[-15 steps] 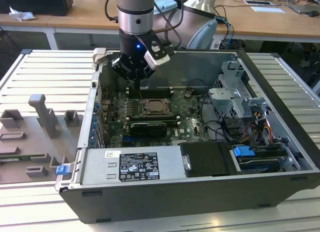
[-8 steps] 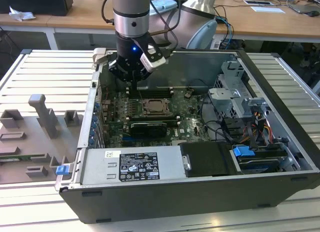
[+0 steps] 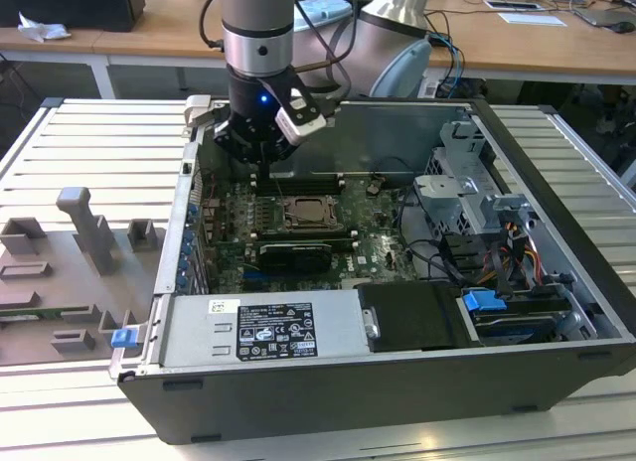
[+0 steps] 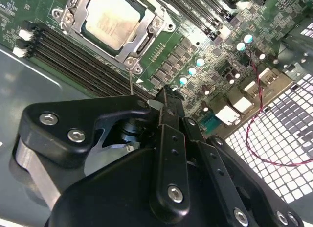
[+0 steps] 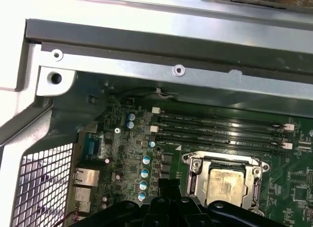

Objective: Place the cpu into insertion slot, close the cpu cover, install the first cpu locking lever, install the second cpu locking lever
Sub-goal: 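Install the first cpu locking lever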

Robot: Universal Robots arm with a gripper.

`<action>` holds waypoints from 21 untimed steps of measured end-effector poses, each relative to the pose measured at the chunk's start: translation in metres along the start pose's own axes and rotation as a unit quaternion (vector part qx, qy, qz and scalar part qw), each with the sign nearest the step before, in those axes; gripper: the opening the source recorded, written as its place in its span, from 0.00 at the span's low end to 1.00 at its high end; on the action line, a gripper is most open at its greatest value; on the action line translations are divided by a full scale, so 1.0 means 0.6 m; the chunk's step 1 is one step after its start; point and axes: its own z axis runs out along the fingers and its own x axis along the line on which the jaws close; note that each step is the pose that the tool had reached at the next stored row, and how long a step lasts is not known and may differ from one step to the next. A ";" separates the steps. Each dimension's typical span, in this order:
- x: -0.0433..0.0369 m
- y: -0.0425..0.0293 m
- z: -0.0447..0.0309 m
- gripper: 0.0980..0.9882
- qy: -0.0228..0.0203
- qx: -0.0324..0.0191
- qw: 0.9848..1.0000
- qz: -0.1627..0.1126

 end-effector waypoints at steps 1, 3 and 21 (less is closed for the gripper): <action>0.000 0.000 0.000 0.01 0.000 0.000 1.000 0.000; 0.002 0.001 0.000 0.01 0.000 0.000 1.000 0.000; 0.013 0.008 0.000 0.01 0.000 0.000 1.000 0.000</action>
